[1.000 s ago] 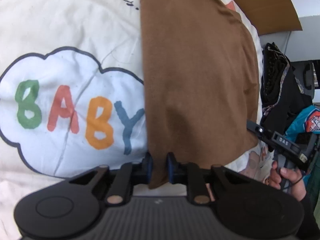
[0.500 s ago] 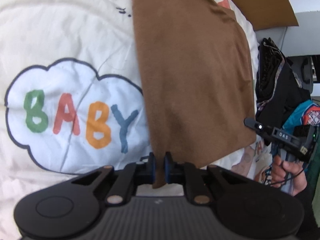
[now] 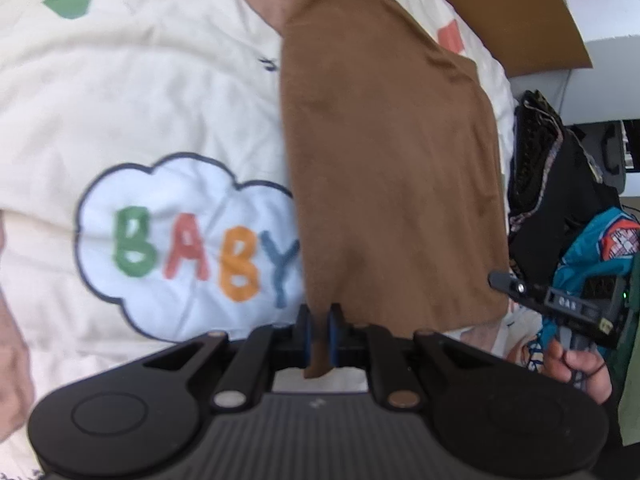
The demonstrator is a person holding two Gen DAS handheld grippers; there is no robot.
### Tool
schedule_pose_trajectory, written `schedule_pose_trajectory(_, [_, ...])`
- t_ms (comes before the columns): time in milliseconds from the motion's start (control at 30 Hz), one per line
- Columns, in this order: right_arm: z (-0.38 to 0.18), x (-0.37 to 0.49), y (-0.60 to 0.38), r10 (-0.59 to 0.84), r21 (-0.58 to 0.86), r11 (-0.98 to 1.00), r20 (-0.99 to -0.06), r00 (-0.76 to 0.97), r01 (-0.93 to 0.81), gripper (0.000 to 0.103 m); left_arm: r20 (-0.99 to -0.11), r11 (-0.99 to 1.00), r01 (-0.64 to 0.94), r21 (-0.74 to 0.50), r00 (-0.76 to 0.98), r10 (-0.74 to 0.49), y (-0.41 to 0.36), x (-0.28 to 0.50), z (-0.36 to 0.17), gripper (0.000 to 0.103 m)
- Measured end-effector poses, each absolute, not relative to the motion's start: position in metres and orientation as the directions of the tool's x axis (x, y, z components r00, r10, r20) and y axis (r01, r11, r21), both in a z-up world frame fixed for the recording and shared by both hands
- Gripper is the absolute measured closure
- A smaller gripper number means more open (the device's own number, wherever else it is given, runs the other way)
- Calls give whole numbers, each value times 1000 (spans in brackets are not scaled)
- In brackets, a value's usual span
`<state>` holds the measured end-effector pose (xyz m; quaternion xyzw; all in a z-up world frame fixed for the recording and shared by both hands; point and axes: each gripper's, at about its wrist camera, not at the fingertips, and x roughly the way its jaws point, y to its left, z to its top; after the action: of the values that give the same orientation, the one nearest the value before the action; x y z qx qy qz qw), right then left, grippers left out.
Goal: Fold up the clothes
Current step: 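Pinch the folded brown T-shirt edge with the left tool while the right tool opens, then pinch the folded shirt with the right tool while the left tool holds it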
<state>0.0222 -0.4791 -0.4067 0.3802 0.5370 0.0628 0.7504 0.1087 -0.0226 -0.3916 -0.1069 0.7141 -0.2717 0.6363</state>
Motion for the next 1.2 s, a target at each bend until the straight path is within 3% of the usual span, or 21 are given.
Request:
schedule_pose_trajectory(267, [-406, 14, -443, 559, 653, 707, -752, 350, 274, 89, -883, 852, 236, -468, -180, -434, -9, 125, -386, 95])
schedule_pose_trajectory(433, [-414, 15, -430, 537, 611, 746, -788, 302, 266, 87, -886, 864, 216, -455, -211, -414, -3, 122, -416, 92])
schedule_pose_trajectory(500, [-416, 14, -431, 535, 603, 750, -795, 287, 271, 84, -896, 876, 219, -429, -227, -382, -3, 123, -426, 84])
schedule_pose_trajectory(533, [-415, 14, -432, 536, 604, 749, -794, 286, 272, 74, -900, 879, 228, -419, -232, -369, -4, 124, -426, 81])
schedule_pose_trajectory(567, [-413, 13, -434, 537, 607, 749, -791, 295, 266, 57, -903, 878, 239, -414, -234, -362, -6, 125, -425, 76])
schedule_pose_trajectory(600, [-410, 12, -436, 538, 611, 747, -787, 303, 261, 52, -907, 877, 255, -407, -227, -355, -8, 127, -422, 74])
schedule_pose_trajectory(667, [-405, 12, -444, 543, 630, 733, -769, 338, 257, 49, -919, 876, 288, -387, -197, -341, -11, 132, -414, 53])
schedule_pose_trajectory(733, [-402, 16, -451, 534, 636, 724, -761, 369, 266, 49, -919, 872, 292, -393, -151, -364, -13, 139, -406, 44])
schedule_pose_trajectory(1000, [-400, 57, -470, 492, 661, 710, -714, 498, 245, 49, -912, 873, 276, -402, -40, -407, -36, 173, -395, 44])
schedule_pose_trajectory(1200, [-407, 86, -469, 472, 639, 732, -726, 499, 236, 49, -902, 862, 298, -411, 1, -431, -45, 182, -399, 43])
